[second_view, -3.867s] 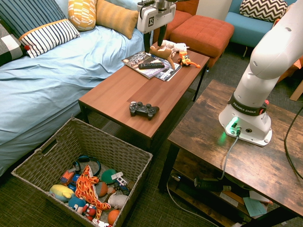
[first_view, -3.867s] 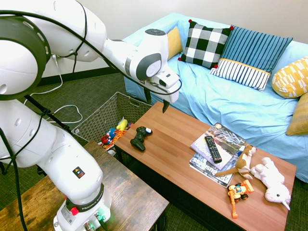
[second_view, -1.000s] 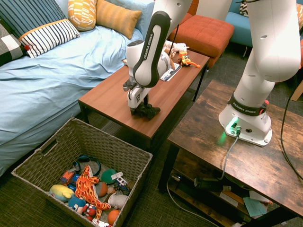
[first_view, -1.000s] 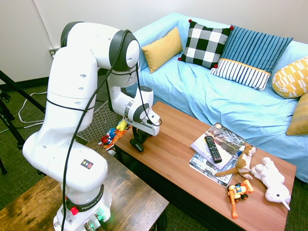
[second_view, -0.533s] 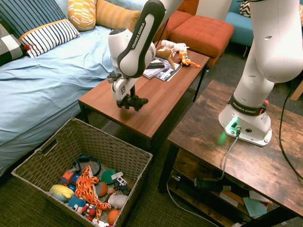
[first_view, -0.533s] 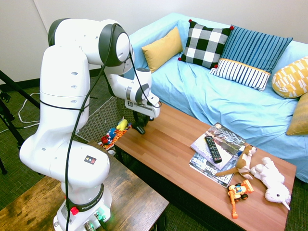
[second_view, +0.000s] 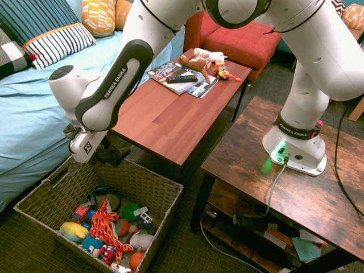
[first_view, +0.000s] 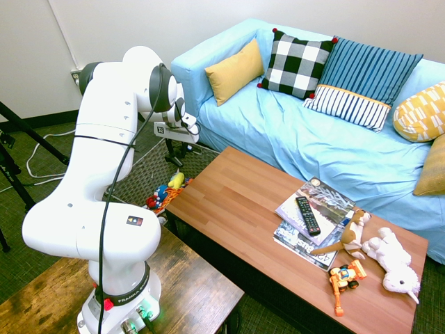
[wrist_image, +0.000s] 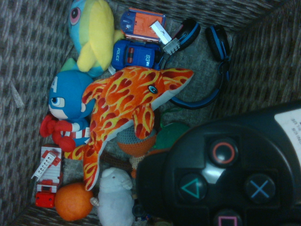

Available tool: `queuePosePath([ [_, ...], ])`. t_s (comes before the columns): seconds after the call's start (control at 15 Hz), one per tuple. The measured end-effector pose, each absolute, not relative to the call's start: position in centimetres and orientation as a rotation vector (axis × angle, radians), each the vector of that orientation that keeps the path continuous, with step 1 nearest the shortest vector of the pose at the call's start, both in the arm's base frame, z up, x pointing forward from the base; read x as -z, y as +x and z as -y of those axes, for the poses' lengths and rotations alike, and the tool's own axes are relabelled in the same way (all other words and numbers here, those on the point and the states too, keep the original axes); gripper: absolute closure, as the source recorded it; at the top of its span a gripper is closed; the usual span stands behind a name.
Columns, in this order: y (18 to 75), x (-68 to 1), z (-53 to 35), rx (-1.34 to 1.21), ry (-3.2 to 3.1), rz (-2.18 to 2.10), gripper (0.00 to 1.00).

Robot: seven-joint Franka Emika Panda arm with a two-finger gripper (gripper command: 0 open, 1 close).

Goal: Put the gamepad in the basket

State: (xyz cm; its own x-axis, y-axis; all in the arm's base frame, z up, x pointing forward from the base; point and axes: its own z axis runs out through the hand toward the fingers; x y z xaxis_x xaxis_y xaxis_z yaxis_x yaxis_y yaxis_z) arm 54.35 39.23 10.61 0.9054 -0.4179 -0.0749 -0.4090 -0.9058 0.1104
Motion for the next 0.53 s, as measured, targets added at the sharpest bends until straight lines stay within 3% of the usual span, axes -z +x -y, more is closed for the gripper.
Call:
queuePosePath([
  [0.27, 53.5, -9.0, -41.6, 0.094, 3.015, 0.612, 1.0],
  [0.53, 49.9, -1.6, -43.2, 0.05, 3.069, 0.625, 1.0],
])
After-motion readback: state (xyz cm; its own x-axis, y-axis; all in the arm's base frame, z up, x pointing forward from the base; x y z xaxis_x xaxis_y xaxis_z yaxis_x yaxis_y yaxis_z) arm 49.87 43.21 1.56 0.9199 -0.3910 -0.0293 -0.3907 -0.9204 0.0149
